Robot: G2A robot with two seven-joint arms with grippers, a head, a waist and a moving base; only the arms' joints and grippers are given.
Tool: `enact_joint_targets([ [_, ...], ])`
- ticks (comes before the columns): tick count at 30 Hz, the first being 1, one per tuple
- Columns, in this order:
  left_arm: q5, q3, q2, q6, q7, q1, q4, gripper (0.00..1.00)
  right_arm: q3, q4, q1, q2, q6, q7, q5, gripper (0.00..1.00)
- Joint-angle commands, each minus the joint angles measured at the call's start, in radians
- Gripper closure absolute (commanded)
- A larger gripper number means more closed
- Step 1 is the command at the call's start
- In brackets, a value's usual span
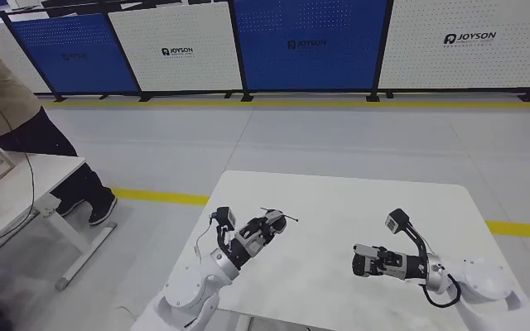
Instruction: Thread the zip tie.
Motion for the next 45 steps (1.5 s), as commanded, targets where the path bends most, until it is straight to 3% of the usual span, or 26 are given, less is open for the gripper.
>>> enact_joint_targets([
  [1,0.052,0.026,-0.001,0.005,0.017,-0.01,0.042,1.0,0.0,0.0,0.0,0.0,0.0,0.0,0.0,0.0],
  [6,0.175,0.077,-0.006,-0.001,0.077,-0.036,0.136,1.0,0.0,0.0,0.0,0.0,0.0,0.0,0.0,0.0],
  [11,0.208,0.114,-0.014,0.001,0.135,-0.059,0.203,1.0,0.0,0.0,0.0,0.0,0.0,0.0,0.0,0.0],
  [26,0.178,0.12,-0.017,-0.004,0.14,-0.063,0.2,1.0,0.0,0.0,0.0,0.0,0.0,0.0,0.0,0.0],
  [29,0.159,0.113,-0.018,-0.03,0.134,-0.061,0.17,1.0,0.0,0.0,0.0,0.0,0.0,0.0,0.0,0.0],
  [32,0.106,0.086,-0.017,-0.085,0.119,-0.04,0.117,1.0,0.0,0.0,0.0,0.0,0.0,0.0,0.0,0.0],
  [37,0.015,0.009,-0.012,-0.198,0.078,0.022,0.008,1.0,0.0,0.0,0.0,0.0,0.0,0.0,0.0,0.0],
  [41,-0.049,-0.043,-0.008,-0.259,0.029,0.086,-0.078,1.0,0.0,0.0,0.0,0.0,0.0,0.0,0.0,0.0],
  [43,-0.072,-0.061,-0.007,-0.263,0.027,0.114,-0.096,1.0,0.0,0.0,0.0,0.0,0.0,0.0,0.0,0.0],
  [45,-0.072,-0.061,-0.007,-0.263,0.027,0.114,-0.096,1.0,0.0,0.0,0.0,0.0,0.0,0.0,0.0,0.0],
])
